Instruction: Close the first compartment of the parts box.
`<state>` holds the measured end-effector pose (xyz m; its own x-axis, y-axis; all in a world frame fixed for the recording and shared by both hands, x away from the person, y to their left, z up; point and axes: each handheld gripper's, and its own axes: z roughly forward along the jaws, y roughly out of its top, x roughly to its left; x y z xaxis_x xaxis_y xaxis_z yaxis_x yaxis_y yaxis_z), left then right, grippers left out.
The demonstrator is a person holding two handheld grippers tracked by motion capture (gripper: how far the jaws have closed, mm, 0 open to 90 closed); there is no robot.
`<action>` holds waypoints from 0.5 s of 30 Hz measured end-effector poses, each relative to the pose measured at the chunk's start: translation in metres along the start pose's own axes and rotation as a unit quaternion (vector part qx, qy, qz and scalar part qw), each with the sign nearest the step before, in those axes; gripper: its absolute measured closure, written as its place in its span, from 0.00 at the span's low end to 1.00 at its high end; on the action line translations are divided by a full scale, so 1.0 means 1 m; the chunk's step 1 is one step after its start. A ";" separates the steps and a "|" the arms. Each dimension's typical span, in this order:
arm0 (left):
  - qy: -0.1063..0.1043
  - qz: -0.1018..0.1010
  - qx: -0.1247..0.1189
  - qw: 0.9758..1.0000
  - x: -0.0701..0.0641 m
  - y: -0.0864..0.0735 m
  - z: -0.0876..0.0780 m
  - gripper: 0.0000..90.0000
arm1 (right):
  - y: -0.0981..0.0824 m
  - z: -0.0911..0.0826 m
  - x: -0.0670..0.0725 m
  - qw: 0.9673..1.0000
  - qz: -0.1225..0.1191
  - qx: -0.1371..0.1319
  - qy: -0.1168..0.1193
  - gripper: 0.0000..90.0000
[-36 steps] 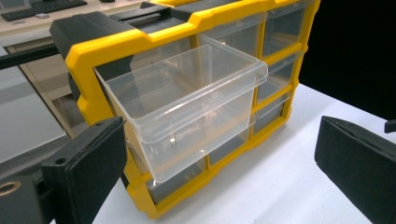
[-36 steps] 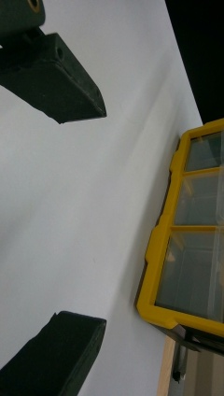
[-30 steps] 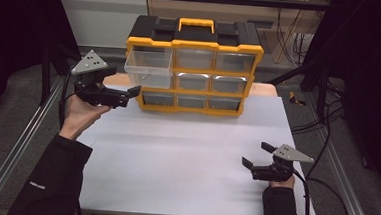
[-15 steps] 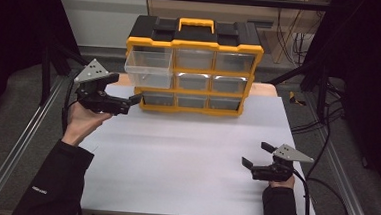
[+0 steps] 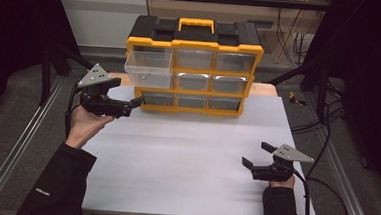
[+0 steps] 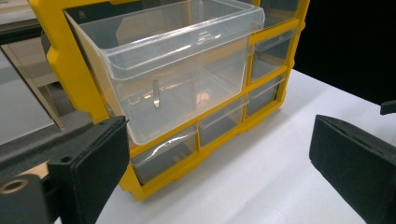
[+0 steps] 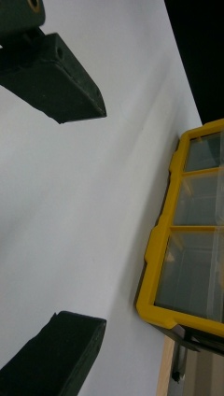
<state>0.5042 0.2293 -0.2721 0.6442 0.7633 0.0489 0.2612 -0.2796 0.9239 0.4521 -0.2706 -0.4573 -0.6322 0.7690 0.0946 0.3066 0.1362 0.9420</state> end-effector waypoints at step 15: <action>0.009 -0.001 0.000 1.000 -0.001 -0.004 0.002 0.28 | 0.000 0.000 -0.001 1.000 -0.002 0.001 0.000 0.02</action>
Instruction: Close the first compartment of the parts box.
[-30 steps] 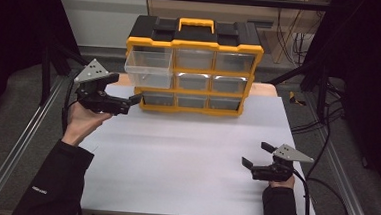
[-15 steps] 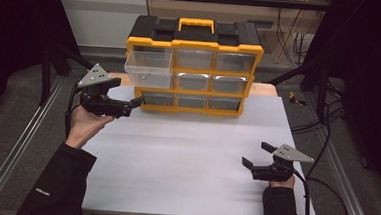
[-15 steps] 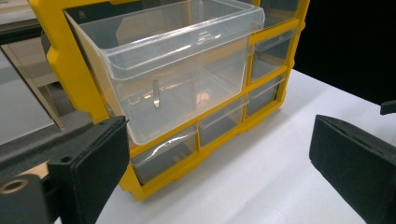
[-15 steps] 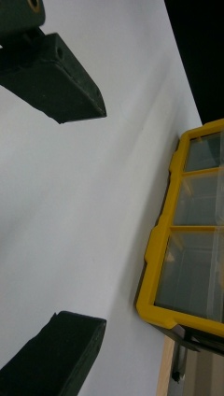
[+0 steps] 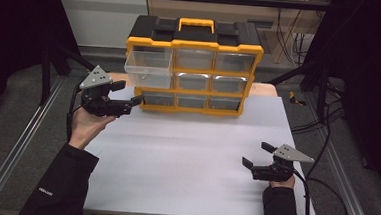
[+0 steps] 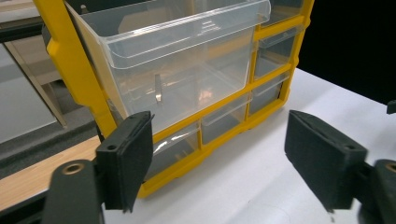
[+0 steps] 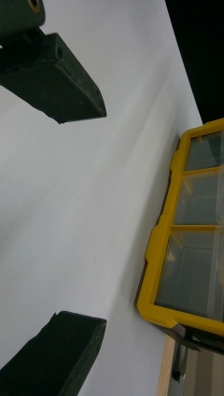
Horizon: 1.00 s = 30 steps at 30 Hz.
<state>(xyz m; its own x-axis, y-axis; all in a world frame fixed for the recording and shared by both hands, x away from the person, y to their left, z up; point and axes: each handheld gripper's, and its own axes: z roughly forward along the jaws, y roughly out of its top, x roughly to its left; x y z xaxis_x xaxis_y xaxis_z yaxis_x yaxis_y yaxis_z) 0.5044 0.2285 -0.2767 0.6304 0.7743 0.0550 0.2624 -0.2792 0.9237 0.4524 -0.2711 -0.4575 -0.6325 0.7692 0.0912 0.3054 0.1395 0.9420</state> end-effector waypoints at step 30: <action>0.015 0.005 0.013 1.000 0.000 0.005 0.008 0.81 | 0.000 0.000 0.000 1.000 0.001 0.001 0.000 0.02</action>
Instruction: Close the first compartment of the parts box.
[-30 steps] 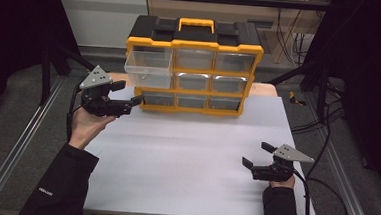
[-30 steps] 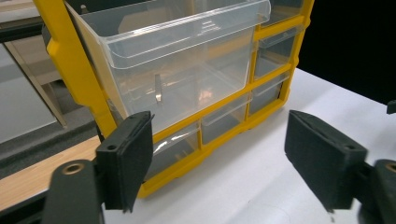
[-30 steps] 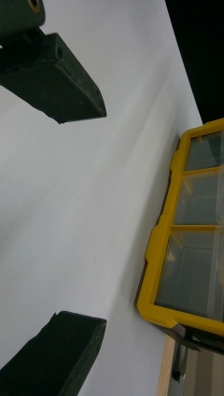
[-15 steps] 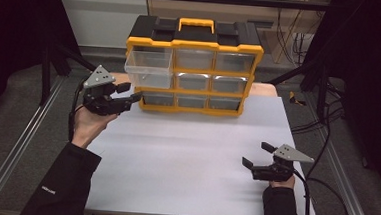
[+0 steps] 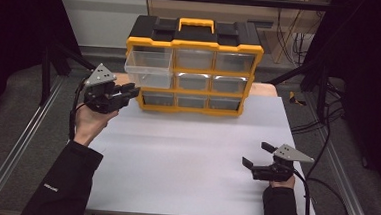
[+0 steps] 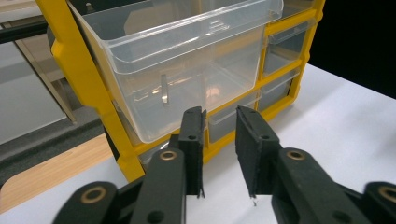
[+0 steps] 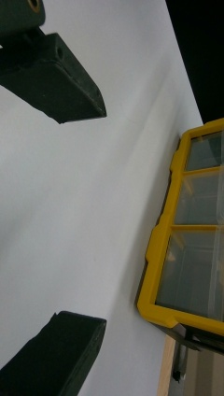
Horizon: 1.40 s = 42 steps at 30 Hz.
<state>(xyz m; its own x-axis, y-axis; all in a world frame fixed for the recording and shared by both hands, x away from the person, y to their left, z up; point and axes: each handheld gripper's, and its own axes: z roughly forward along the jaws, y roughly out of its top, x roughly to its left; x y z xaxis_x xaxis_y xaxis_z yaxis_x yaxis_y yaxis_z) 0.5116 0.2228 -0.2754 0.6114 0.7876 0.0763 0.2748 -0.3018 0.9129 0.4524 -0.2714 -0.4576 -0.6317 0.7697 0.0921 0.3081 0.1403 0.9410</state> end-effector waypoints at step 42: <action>0.015 0.026 -0.001 1.000 0.008 0.012 0.032 0.99 | 0.000 -0.001 0.000 1.000 -0.001 -0.001 0.000 0.02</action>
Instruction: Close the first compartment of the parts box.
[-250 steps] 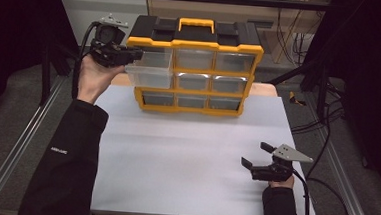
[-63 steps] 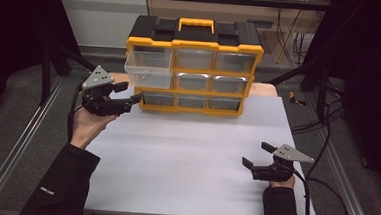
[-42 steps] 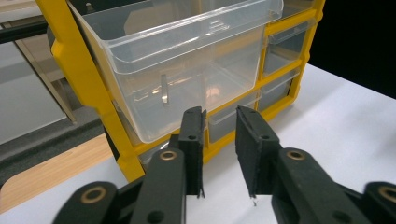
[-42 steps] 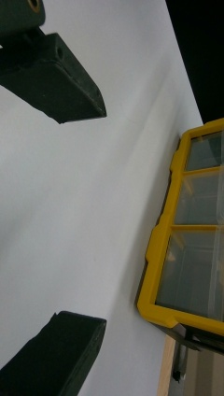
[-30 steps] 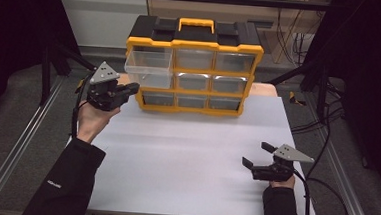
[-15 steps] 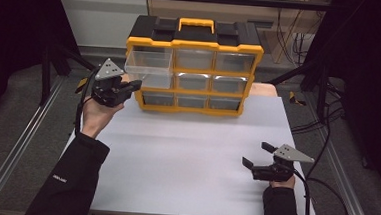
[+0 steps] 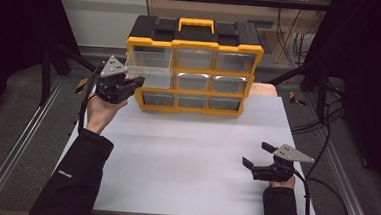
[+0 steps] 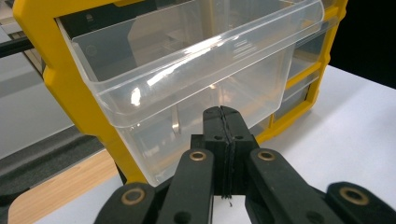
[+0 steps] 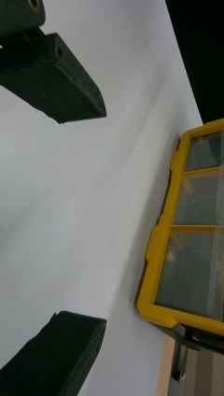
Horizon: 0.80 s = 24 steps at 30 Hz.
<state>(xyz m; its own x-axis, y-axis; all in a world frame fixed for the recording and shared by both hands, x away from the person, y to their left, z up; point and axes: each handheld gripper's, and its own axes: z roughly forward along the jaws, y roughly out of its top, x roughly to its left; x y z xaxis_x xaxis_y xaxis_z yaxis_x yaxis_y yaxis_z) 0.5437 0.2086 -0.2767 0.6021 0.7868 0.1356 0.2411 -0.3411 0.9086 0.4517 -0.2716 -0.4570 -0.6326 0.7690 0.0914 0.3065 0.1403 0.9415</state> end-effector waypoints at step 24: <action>0.005 0.005 -0.001 1.000 0.005 0.002 0.005 0.99 | 0.000 0.000 0.000 1.000 0.000 0.002 0.001 0.02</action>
<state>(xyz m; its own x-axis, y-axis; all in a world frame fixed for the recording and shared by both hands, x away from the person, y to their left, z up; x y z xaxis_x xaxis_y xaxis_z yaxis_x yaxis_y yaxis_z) 0.5512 0.2096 -0.2764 0.5963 0.7889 0.1488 0.2338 -0.3480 0.9079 0.4516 -0.2712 -0.4570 -0.6338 0.7681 0.0912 0.3083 0.1428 0.9405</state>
